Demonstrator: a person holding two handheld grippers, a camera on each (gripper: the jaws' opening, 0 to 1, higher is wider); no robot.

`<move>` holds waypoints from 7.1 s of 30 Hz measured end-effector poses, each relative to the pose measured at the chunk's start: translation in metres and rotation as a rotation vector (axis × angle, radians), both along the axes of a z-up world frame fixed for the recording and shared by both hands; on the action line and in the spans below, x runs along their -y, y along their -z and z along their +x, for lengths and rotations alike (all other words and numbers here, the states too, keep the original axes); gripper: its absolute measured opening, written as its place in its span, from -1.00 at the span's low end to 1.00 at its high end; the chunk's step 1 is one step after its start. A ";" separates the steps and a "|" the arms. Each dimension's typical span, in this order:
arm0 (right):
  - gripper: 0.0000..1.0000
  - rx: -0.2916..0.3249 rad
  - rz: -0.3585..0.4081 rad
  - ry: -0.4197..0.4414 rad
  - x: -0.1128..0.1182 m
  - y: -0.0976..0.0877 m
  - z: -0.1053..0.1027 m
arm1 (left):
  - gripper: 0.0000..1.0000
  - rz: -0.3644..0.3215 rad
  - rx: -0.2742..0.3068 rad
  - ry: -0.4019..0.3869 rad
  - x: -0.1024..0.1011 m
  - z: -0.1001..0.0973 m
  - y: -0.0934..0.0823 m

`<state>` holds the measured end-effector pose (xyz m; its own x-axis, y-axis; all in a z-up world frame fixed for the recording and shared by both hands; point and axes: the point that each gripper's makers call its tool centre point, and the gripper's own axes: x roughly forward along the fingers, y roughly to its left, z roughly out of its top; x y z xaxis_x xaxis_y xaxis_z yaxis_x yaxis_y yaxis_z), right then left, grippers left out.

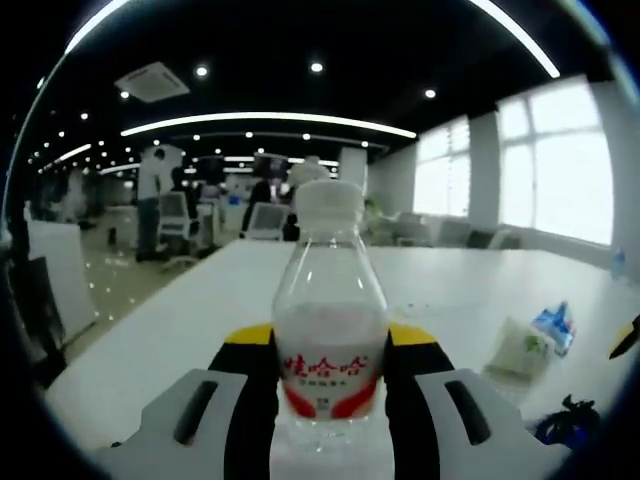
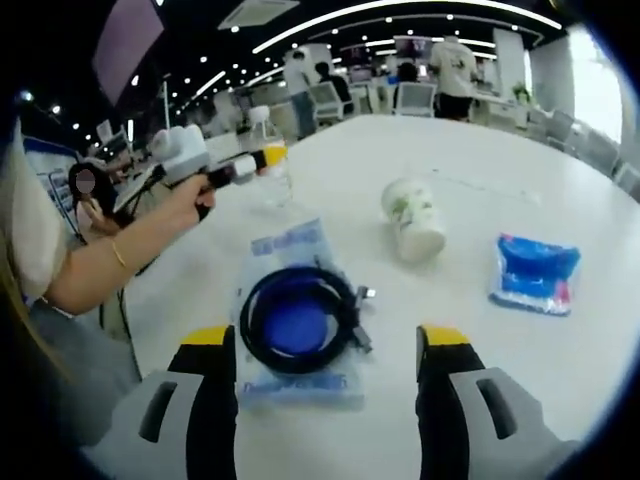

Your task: Arrange the tabletop items into an orderly group along one side of the table until the central work area is clear of visible clutter.

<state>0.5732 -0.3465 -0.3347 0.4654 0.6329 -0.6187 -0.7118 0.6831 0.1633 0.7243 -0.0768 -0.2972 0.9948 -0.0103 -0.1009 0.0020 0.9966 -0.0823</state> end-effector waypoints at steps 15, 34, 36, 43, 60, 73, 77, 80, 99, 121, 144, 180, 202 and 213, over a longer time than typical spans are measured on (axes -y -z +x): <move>0.41 0.024 -0.014 0.005 0.000 -0.004 0.008 | -0.24 0.048 0.022 -0.016 0.007 -0.010 0.001; 0.35 0.012 0.005 0.044 0.004 -0.004 0.013 | -0.22 0.051 0.043 -0.007 0.008 -0.016 0.004; 0.36 0.011 0.010 0.049 0.004 -0.004 0.014 | -0.22 0.048 0.049 -0.011 0.008 -0.015 0.003; 0.39 0.018 0.011 0.066 0.005 -0.005 0.019 | -0.22 0.052 0.049 -0.023 0.008 -0.015 0.003; 0.59 0.119 0.083 0.124 -0.001 -0.034 0.076 | 0.56 0.073 0.000 0.000 0.009 -0.020 -0.008; 0.74 0.155 0.064 0.106 -0.009 -0.029 0.106 | 0.99 0.047 -0.033 0.060 0.018 -0.038 -0.022; 0.72 0.140 0.070 0.106 -0.012 -0.024 0.111 | 0.99 0.079 -0.074 0.097 0.023 -0.046 -0.020; 0.72 0.138 0.071 0.102 -0.014 -0.021 0.116 | 0.99 0.108 -0.069 0.117 0.026 -0.052 -0.025; 0.54 0.108 0.035 0.103 -0.022 0.012 0.145 | 0.99 0.220 -0.096 0.237 0.044 -0.082 -0.041; -0.02 0.081 -0.043 0.119 -0.019 0.042 0.155 | 0.99 0.137 -0.197 0.288 0.059 -0.120 -0.037; -0.26 0.172 0.083 0.026 -0.049 -0.004 0.133 | 0.98 0.049 -0.149 0.290 0.062 -0.124 -0.063; -0.26 0.325 0.526 -0.348 -0.107 -0.152 0.002 | 0.48 -0.452 -0.008 0.629 0.137 -0.158 -0.129; -0.26 0.369 0.547 -0.422 -0.107 -0.174 -0.038 | -0.19 -0.609 0.021 0.732 0.159 -0.179 -0.153; -0.24 0.341 0.513 -0.413 -0.108 -0.166 -0.041 | -0.22 -0.553 0.000 0.722 0.160 -0.183 -0.147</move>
